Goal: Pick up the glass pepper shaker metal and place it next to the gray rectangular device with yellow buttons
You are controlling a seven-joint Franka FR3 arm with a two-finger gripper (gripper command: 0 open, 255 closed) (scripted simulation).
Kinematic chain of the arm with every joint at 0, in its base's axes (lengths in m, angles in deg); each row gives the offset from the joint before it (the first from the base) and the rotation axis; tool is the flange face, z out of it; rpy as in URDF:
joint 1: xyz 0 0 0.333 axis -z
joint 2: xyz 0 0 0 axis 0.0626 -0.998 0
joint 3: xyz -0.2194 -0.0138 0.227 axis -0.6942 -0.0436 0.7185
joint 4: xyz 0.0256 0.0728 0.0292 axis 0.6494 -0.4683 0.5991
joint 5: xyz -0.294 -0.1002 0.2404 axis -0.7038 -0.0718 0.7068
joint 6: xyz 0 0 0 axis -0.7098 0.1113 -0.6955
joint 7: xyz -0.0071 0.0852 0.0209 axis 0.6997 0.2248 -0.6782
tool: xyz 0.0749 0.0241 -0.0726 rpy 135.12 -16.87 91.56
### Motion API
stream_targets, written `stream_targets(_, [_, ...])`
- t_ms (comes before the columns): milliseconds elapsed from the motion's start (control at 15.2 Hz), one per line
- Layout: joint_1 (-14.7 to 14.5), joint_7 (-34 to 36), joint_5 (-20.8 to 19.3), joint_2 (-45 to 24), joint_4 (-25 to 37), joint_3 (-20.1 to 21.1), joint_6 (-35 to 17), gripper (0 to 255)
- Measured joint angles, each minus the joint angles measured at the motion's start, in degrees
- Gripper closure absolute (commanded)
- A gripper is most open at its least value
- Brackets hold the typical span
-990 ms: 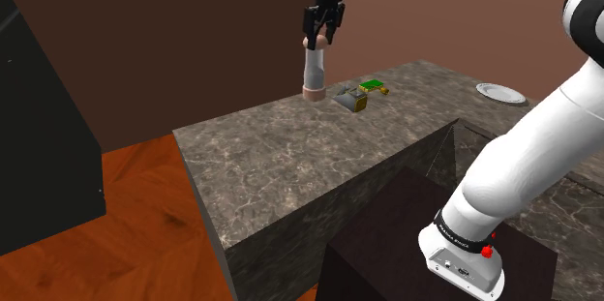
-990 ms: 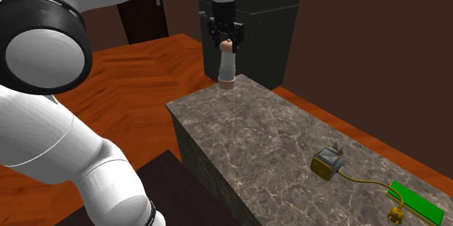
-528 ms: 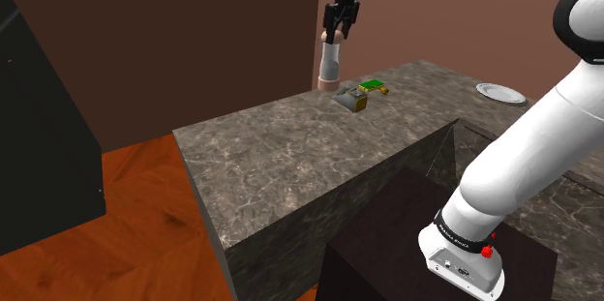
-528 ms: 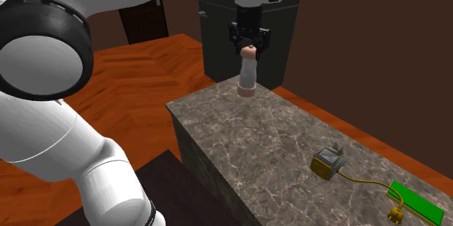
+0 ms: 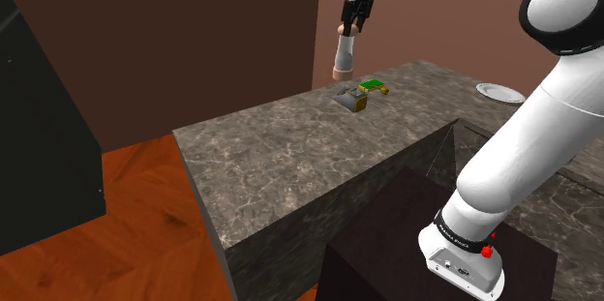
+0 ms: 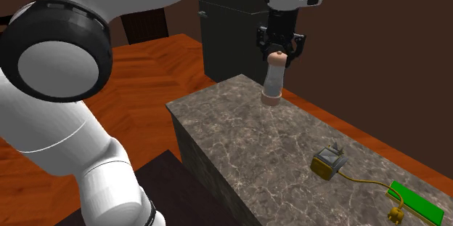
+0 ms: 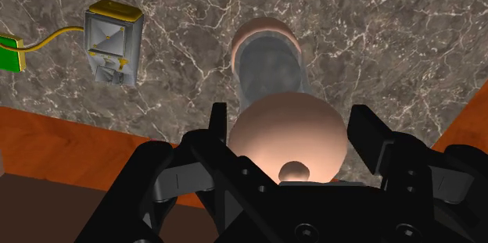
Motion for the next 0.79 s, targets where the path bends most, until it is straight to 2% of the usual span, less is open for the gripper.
stream_targets(330, [3.1,-6.6,0.8,-5.3,7.0,-3.6,2.0,255])
stream_targets(660, [6.9,-13.3,2.6,-13.3,16.9,-6.8,4.4,255])
stream_targets(792, [7.5,-14.2,2.8,-14.1,17.1,-7.2,3.8,255])
